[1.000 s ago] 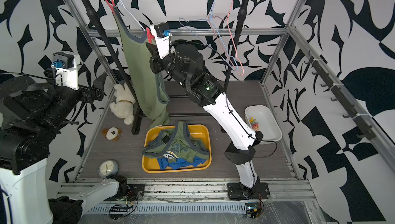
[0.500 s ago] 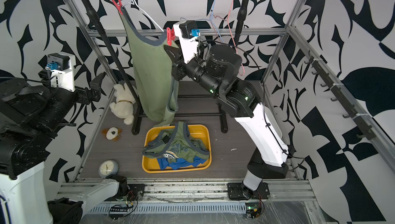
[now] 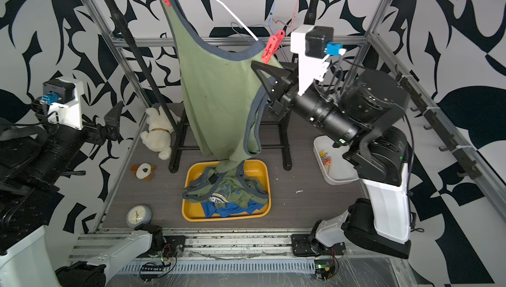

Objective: Remove the clothespins securing tank tops to the hanger
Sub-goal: Pick up the hanger from the clothesline, then adjust the hanger.

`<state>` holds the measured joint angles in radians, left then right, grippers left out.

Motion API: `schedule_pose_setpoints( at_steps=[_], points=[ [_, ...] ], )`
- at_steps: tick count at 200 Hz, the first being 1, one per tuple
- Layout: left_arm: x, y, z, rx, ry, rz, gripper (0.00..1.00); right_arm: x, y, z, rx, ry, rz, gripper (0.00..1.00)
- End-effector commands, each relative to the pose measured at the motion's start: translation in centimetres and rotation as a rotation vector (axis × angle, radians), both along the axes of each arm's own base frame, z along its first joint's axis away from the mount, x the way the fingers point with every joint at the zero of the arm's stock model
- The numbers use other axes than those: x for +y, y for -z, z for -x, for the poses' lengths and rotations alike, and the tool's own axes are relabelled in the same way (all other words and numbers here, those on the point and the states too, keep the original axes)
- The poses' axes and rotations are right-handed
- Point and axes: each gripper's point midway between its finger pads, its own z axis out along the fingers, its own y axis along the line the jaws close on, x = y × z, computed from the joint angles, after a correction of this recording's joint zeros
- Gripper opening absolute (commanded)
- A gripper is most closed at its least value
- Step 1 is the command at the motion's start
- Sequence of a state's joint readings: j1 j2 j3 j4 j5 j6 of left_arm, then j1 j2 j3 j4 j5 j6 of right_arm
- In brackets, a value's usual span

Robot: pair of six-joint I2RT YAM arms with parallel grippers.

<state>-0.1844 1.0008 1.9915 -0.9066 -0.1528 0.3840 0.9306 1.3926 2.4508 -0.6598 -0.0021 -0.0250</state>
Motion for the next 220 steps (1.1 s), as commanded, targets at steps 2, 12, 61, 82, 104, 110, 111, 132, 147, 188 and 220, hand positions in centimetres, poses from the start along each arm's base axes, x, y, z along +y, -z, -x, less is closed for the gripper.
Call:
schedule_pose_setpoints(
  at_steps=[2,12,61,82,104,110,111,132,147,188,220],
  points=[
    [-0.3,0.4,0.2,0.006,0.02,-0.001,0.95,-3.1,-4.2,3.2,-0.106,-0.044,-0.135,0.0],
    [-0.3,0.6,0.1,0.008,0.021,0.002,0.95,-3.5,-4.5,3.6,-0.114,-0.049,-0.144,0.0],
    [-0.7,1.0,0.0,0.018,0.043,0.021,0.95,-6.2,-6.3,6.9,-0.154,-0.121,-0.218,0.0],
    [-0.8,1.0,0.0,0.017,0.049,0.026,0.95,-7.5,-6.6,7.9,-0.161,-0.129,-0.239,0.0],
    [-0.8,1.2,-0.1,0.021,0.052,0.029,0.95,-9.1,-7.0,9.2,-0.174,-0.136,-0.265,0.0],
    [-0.9,1.3,-0.2,0.024,0.054,0.03,0.95,-9.6,-7.1,9.6,-0.177,-0.139,-0.274,0.0],
    [-0.9,1.3,-0.2,0.025,0.055,0.03,0.95,-9.7,-7.2,9.7,-0.179,-0.139,-0.277,0.0],
    [-0.9,1.3,0.0,0.025,0.06,0.035,0.95,-10.8,-7.1,10.2,-0.177,-0.13,-0.285,0.0],
    [-0.9,1.3,0.1,0.022,0.064,0.042,0.95,-10.7,-6.7,10.0,-0.163,-0.123,-0.274,0.0],
    [-1.1,1.1,0.9,0.017,0.082,0.057,0.95,-8.5,-5.1,8.8,-0.112,-0.142,-0.219,0.0],
    [-1.1,0.8,1.7,0.006,0.09,0.061,0.96,-6.4,-3.5,7.4,-0.068,-0.156,-0.176,0.0]
  ],
)
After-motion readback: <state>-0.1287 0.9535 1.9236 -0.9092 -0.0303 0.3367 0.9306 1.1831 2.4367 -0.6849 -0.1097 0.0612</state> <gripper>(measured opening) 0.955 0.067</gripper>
